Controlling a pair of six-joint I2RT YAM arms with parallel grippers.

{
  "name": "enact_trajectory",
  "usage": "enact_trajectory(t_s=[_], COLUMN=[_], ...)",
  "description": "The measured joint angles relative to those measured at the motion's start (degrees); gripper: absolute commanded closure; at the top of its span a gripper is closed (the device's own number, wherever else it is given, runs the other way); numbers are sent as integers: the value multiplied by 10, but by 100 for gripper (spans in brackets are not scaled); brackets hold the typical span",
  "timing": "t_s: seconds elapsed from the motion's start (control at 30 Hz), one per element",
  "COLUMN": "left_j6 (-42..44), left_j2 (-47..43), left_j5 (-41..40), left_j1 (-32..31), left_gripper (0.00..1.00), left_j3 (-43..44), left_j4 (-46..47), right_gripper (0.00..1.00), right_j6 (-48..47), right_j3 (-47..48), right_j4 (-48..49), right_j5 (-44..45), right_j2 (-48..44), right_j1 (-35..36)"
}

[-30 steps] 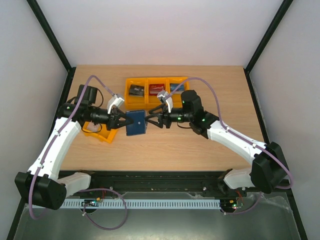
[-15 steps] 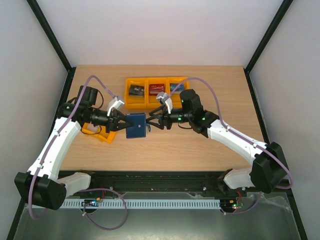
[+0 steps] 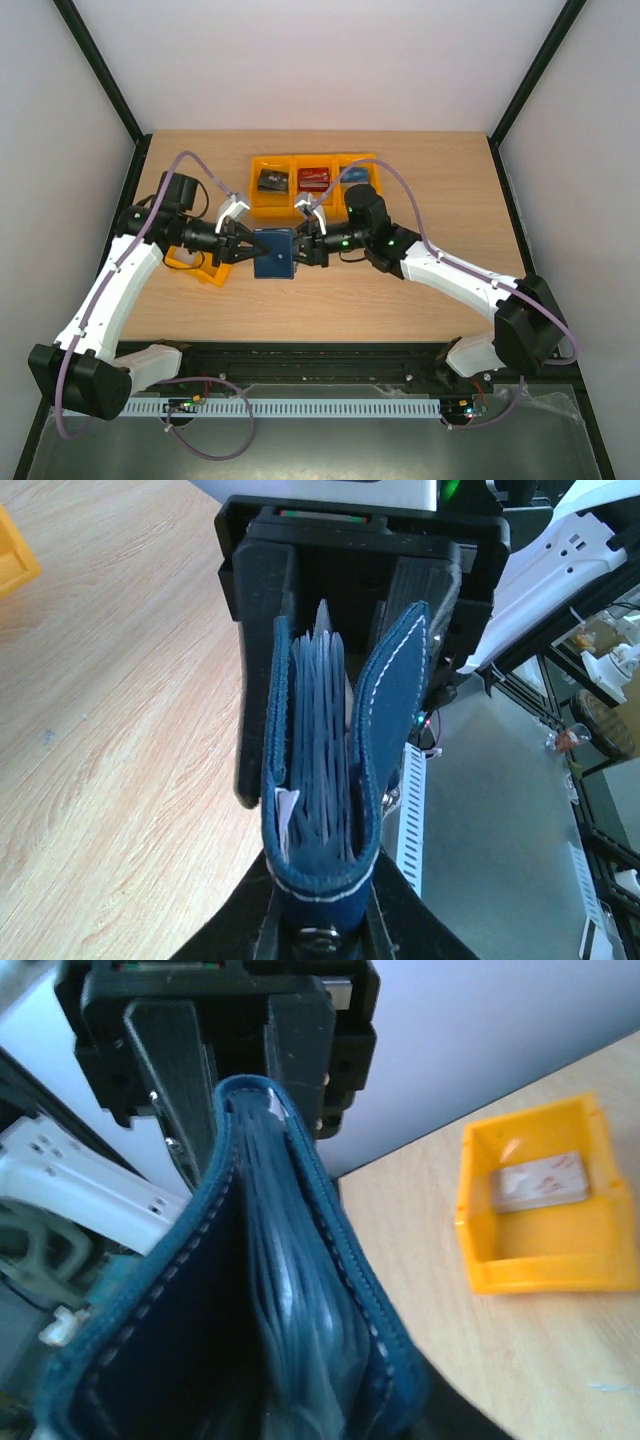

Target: Take the credit cards out of the card holder

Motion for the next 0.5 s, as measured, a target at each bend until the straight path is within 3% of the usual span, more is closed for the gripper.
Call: enact_trajectory(t_s=[0.03, 0.13, 0.27, 0.5], left_j6=[0, -36, -94, -154], left_j2=[0, -1, -1, 2], left_j5=[0, -22, -103, -240], left_j1=[2, 6, 6, -5], left_gripper=[75, 1, 1, 1], left_j3=[0, -2, -3, 7], left_j4=[3, 35, 86, 145], right_gripper=[93, 98, 98, 98], right_j6=[12, 46, 80, 206], right_j3=[-1, -3, 2, 68], right_j4=[11, 36, 24, -95], right_j5=[-6, 9, 98, 405], right_j2=[0, 0, 0, 30], right_j1=[2, 6, 16, 45])
